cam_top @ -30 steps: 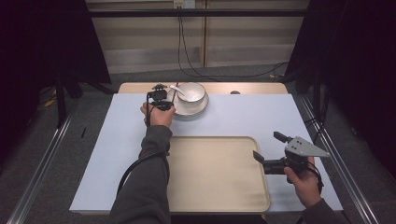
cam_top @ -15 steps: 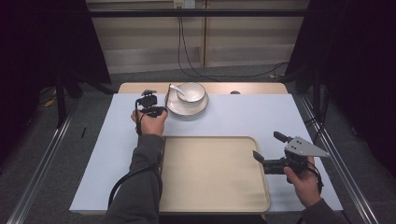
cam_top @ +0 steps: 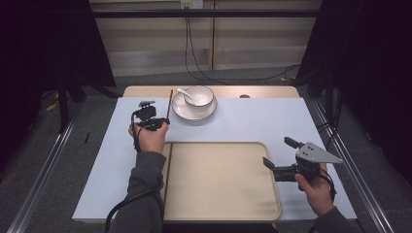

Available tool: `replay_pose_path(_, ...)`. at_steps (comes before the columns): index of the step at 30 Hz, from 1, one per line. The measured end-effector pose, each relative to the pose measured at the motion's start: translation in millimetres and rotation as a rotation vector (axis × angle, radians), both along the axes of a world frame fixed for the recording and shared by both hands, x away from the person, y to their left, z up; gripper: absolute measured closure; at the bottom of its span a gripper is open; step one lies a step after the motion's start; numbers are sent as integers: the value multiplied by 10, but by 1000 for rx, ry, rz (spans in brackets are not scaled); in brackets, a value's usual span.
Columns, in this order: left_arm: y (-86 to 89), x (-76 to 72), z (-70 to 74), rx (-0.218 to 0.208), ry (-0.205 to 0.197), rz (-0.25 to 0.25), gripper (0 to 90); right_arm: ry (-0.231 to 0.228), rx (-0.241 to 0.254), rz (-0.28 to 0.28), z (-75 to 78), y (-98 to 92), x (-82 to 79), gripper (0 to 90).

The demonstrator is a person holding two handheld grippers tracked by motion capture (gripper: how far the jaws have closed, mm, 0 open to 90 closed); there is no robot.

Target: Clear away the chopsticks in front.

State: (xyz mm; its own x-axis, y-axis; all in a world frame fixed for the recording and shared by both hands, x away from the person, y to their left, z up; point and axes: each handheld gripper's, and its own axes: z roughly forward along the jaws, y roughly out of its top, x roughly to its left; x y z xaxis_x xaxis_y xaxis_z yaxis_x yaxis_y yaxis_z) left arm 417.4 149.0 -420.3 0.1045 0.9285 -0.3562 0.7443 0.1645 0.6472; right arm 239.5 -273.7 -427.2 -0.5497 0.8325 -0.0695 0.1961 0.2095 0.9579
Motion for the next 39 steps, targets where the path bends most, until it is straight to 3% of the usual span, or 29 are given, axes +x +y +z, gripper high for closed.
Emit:
replay_pose_path(9,76,-233,40,-14,-20,10,855,-8,7,-8,1,1,2,3)
replay_pose_path(18,64,-548,19,-56,-36,0,855,-1,3,-2,2,1,0,3)
replay_pose_path(26,67,-742,-45,-53,-34,0,855,-5,-2,0,2,3,0,3)
replay_pose_path(28,77,-790,-62,-70,-34,3,855,-4,0,0,2,4,-1,3)
replay_pose_path(39,81,-1046,-83,-78,-67,25,855,-5,-3,3,3,11,-1,3)
